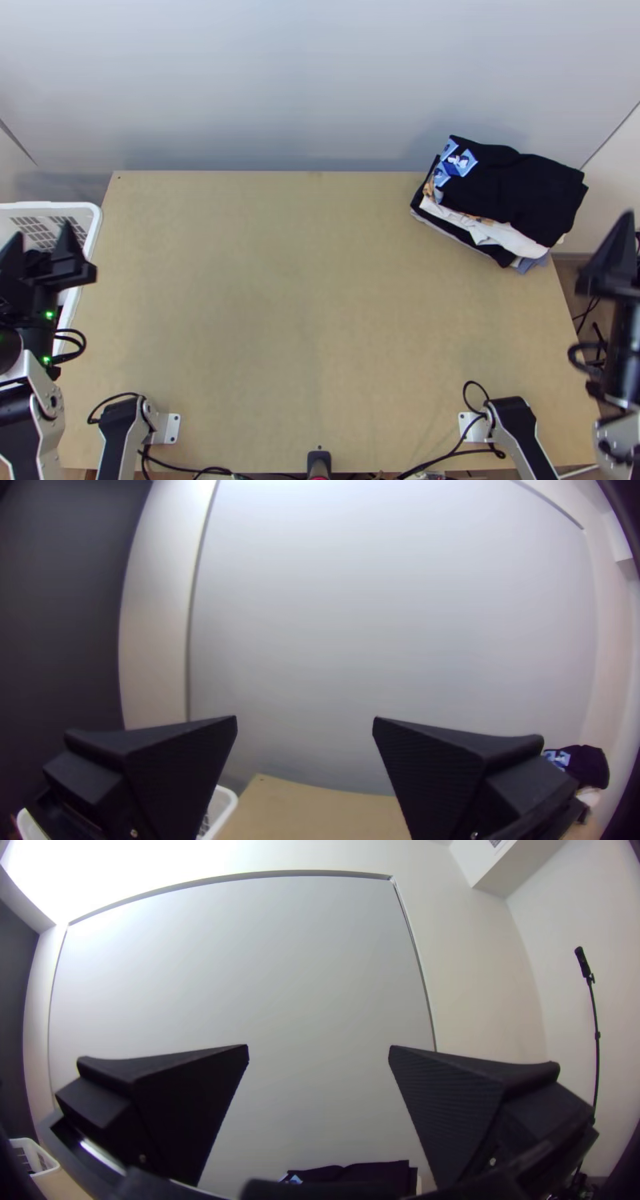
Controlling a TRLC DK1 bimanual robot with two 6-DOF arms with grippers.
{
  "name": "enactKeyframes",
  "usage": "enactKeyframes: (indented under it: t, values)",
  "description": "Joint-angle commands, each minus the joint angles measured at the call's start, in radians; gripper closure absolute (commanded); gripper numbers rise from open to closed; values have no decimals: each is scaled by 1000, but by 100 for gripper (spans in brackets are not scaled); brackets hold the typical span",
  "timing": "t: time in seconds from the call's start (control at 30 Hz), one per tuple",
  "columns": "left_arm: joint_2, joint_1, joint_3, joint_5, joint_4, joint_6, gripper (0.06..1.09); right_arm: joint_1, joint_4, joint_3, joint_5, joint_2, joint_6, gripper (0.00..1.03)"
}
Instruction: Fold the t-shirt
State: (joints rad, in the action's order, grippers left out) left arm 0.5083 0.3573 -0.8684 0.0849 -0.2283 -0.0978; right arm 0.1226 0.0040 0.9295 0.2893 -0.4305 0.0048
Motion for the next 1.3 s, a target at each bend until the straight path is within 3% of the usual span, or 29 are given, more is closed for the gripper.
enactKeyframes:
  t: [0.0,0.2,0.33,0.47,0.7,0.8,1.07,1.27]
  values:
    - [4,278,68,24,83,18,10,3,-81,-116,-1,228,23,5]
    - [-237,281,157,52,73,18,10,8,105,-356,-84,440,-115,5]
    - [-501,239,305,72,32,18,10,-1,47,-396,-82,440,-94,5]
    - [-516,235,368,78,-94,-14,10,-9,40,-528,-82,440,-92,5]
    - [-514,233,577,78,-22,20,10,-8,449,-874,-82,440,-68,5]
    - [-514,233,686,79,80,50,10,-6,418,-926,-82,438,-9,5]
    - [-508,167,848,85,228,18,10,-11,33,-926,-81,435,195,5]
    - [-493,138,848,79,231,-45,10,5,30,-926,-85,434,195,5]
